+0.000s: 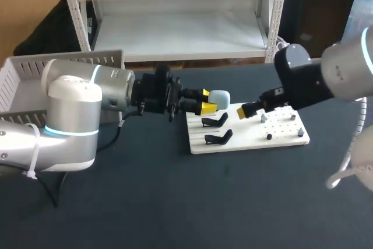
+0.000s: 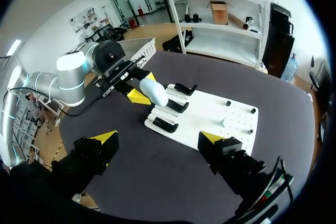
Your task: Pick up each earbud case from the left stands, insert the matching earbuds, close the lid, and place the case in the box.
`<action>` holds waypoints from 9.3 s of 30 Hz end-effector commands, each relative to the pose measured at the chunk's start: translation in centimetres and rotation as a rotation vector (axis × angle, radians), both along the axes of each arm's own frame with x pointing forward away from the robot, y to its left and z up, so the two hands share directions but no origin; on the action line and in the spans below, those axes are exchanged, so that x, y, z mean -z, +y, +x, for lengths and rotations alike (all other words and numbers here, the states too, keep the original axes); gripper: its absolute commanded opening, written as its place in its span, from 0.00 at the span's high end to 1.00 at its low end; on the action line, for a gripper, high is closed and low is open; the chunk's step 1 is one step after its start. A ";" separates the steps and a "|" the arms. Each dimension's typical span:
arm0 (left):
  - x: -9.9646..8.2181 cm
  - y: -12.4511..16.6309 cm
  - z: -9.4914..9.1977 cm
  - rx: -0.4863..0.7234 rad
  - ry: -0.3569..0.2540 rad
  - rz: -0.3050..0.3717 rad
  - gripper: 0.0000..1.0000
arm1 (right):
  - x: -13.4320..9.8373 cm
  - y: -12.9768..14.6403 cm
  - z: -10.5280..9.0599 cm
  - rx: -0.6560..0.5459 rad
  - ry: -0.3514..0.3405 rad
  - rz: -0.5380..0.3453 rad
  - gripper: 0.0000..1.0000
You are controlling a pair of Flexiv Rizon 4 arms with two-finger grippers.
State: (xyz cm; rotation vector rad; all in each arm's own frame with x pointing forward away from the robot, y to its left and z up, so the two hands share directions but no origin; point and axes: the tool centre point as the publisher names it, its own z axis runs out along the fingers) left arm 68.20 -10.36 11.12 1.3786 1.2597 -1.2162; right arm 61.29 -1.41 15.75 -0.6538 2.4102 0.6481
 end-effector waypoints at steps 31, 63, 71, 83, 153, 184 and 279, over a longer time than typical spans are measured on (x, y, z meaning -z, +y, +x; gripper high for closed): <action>0.1 0.0 0.0 0.000 -0.001 -0.002 1.00 | 2.7 3.1 4.9 0.009 0.069 -0.034 0.00; 0.1 0.0 0.0 0.000 -0.001 -0.002 1.00 | 3.0 2.9 6.5 0.069 0.075 -0.025 0.00; 0.1 0.0 0.0 0.000 -0.001 -0.002 1.00 | 2.5 2.9 7.0 0.077 0.069 -0.027 0.00; 0.1 0.0 0.0 0.000 -0.001 -0.002 1.00 | -2.2 0.7 7.0 0.101 -0.043 -0.039 0.00; -0.7 0.9 0.2 -0.008 -0.110 -0.018 1.00 | 12.6 -14.1 4.7 0.393 0.175 -0.829 0.54; -0.7 0.9 0.2 -0.008 -0.110 -0.018 1.00 | 13.7 -14.8 5.0 0.418 0.151 -0.818 0.71; -0.7 0.9 0.2 -0.008 -0.110 -0.018 1.00 | -3.8 4.7 2.1 0.801 0.329 -0.601 1.00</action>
